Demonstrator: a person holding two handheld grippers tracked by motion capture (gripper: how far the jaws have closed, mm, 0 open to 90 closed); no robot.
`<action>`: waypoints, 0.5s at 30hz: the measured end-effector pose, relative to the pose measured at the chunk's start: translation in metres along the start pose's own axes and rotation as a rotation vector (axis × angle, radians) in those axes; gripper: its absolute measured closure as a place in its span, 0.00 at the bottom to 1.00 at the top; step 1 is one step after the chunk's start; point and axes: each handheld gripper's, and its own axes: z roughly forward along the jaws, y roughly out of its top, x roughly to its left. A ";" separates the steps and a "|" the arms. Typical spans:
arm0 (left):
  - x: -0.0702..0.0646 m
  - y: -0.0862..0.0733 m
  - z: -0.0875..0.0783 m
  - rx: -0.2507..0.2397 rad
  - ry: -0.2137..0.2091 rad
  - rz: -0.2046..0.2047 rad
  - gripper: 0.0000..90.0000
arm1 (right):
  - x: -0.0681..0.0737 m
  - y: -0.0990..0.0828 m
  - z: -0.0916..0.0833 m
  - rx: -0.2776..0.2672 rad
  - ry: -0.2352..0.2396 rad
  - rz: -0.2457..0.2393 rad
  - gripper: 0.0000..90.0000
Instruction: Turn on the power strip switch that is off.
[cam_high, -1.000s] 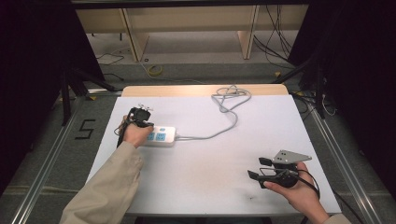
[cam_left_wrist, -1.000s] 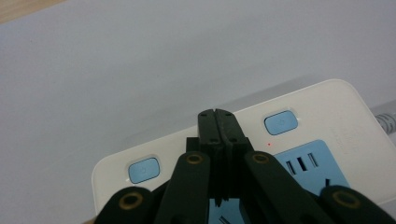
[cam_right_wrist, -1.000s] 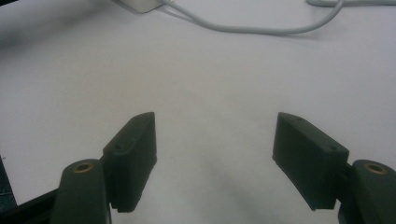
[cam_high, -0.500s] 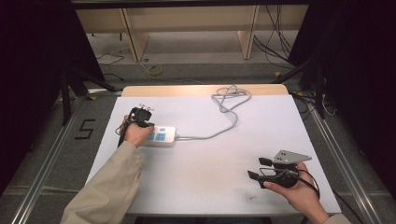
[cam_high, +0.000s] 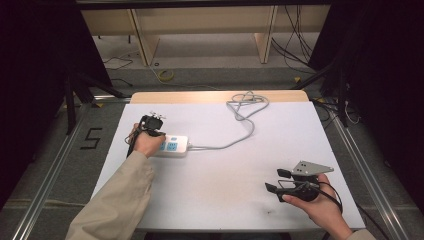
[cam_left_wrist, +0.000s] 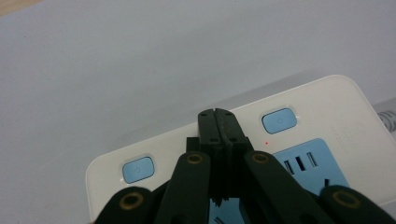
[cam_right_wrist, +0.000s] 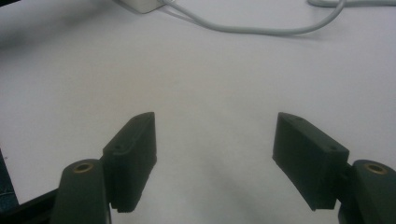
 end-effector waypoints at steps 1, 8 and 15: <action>0.000 0.000 0.000 -0.001 0.000 -0.003 1.00 | 0.000 0.000 0.000 0.000 0.000 0.000 0.34; -0.001 0.000 0.001 0.006 0.005 -0.004 1.00 | 0.000 0.000 0.000 0.002 0.000 -0.003 0.34; -0.003 0.001 0.001 0.016 0.019 0.014 1.00 | 0.001 0.000 0.001 0.001 0.001 -0.002 0.34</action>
